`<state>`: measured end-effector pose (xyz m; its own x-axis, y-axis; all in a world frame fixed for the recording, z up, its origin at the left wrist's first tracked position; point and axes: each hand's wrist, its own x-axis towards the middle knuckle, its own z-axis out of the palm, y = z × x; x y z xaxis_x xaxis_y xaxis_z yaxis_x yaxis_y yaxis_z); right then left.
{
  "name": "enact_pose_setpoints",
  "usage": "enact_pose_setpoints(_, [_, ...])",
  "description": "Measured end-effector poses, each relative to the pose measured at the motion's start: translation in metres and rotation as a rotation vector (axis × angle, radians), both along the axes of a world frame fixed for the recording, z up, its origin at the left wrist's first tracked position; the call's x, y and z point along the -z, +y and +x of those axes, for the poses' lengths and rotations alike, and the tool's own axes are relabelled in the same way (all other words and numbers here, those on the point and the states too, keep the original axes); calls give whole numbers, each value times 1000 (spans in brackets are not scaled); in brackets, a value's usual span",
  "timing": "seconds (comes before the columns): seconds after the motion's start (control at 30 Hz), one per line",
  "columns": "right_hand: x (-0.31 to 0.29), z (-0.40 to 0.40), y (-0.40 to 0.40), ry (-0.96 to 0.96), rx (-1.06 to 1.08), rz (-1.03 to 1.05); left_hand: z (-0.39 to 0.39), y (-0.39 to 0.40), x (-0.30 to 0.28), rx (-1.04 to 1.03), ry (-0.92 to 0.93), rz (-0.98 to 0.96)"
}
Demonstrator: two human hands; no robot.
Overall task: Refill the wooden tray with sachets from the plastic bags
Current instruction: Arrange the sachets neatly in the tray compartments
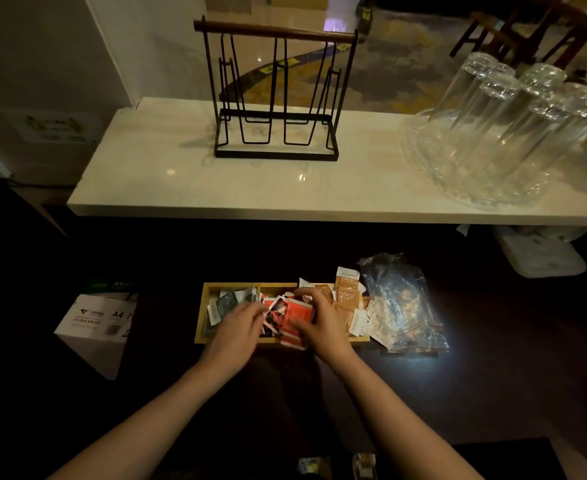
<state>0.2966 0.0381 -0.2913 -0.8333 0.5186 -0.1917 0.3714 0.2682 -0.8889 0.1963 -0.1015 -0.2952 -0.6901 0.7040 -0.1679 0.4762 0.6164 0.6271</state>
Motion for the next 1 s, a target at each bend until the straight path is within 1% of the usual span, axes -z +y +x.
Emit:
enact_pose_setpoints(0.03, [-1,-6,3,-30,-21,113,-11,1,4,42,213,-8])
enact_pose_setpoints(0.07, [0,-13,5,-49,-54,245,-21,1,10,99,348,-33])
enact_pose_setpoints(0.1, [2,-19,5,-50,-104,352,-29,1,17,160,420,-84])
enact_pose_setpoints(0.17, [9,-30,-2,-42,-227,463,-41,-3,30,256,480,-197])
enact_pose_setpoints(0.23, [17,-39,-7,-68,-320,511,-46,-7,43,308,517,-286])
enact_pose_setpoints(0.33, [27,-48,-10,-114,-411,625,-48,-16,48,350,590,-334])
enact_pose_setpoints(0.4, [34,-48,-11,-101,-450,760,-50,-23,52,380,617,-344])
enact_pose_setpoints(0.5, [45,-46,-13,-121,-436,922,-50,-31,59,379,564,-333])
enact_pose_setpoints(0.57, [50,-45,-14,-131,-398,935,-48,-32,61,360,546,-314])
enact_pose_setpoints(0.7, [57,-43,-21,-148,-372,800,-39,-25,57,281,473,-210])
enact_pose_setpoints(0.77, [59,-39,-24,-131,-325,758,-35,-20,55,279,497,-187])
enact_pose_setpoints(0.87, [63,-34,-29,-124,-231,670,-29,-11,55,327,541,-204])
enact_pose_setpoints(1.0, [59,-33,-28,-54,-227,504,-22,-1,64,355,522,-260])
